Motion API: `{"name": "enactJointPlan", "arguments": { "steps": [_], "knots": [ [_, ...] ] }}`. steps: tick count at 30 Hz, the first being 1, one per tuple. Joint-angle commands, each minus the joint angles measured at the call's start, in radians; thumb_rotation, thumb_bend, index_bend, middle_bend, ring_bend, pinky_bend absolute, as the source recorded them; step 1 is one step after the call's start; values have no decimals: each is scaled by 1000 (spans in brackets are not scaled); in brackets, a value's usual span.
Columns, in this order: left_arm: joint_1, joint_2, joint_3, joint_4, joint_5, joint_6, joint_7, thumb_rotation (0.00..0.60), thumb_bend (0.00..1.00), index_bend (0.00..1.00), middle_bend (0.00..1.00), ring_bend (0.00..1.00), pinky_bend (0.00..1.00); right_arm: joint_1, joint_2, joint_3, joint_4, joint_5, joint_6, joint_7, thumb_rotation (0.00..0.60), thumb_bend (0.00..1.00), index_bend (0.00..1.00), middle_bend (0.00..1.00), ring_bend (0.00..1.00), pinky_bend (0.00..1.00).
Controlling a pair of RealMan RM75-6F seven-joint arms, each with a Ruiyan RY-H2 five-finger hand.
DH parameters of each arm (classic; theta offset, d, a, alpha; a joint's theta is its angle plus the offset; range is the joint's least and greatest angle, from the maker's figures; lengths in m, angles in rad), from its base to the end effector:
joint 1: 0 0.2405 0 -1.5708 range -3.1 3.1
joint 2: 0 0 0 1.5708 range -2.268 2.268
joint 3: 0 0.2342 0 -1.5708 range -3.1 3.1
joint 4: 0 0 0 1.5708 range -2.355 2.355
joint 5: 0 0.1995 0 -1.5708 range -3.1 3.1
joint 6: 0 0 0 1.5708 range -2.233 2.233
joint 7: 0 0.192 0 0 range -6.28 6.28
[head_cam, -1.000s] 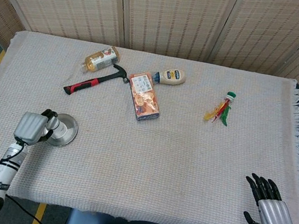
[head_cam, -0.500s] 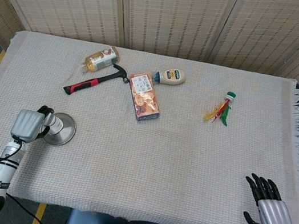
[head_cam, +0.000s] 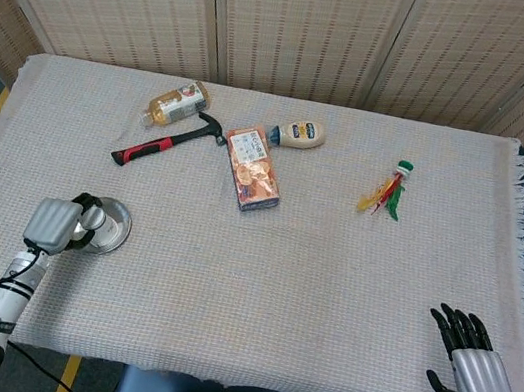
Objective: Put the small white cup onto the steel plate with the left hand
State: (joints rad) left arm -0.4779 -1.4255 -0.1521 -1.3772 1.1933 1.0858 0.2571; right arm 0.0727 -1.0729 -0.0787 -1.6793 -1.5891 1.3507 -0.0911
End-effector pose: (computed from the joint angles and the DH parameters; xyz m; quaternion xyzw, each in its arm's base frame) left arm -0.2493 0.3512 0.0494 -0.6720 -0.3875 -0.3193 0.5443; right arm -0.2879 -0.1893 0.1154 0.6789 -0.4206 0.2992 0.5222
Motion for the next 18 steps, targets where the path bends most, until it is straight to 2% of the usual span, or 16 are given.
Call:
{"name": "enactJointPlan", "arguments": {
  "steps": [1,4,11,18],
  "knots": [
    [-4,28,2,-32,6,-18,-30,600,466,573,723,704,928,0,0,0,0,-1,1,0,600,174,0,0,0,0],
    [-10,18,-4,-4,-2,-12,-19,600,465,573,723,704,927,-1,1,0,-1,-1,3,1,600,173,0,0,0,0],
    [-18,-58,-17,137,-13,40,46,600,468,573,723,704,928,-3,2,0,-2,-4,9,0,600,173,0,0,0,0],
    [-13,-69,-12,146,16,76,42,600,469,573,723,705,927,-2,0,-1,0,-2,5,-3,600,173,0,0,0,0]
  ]
}}
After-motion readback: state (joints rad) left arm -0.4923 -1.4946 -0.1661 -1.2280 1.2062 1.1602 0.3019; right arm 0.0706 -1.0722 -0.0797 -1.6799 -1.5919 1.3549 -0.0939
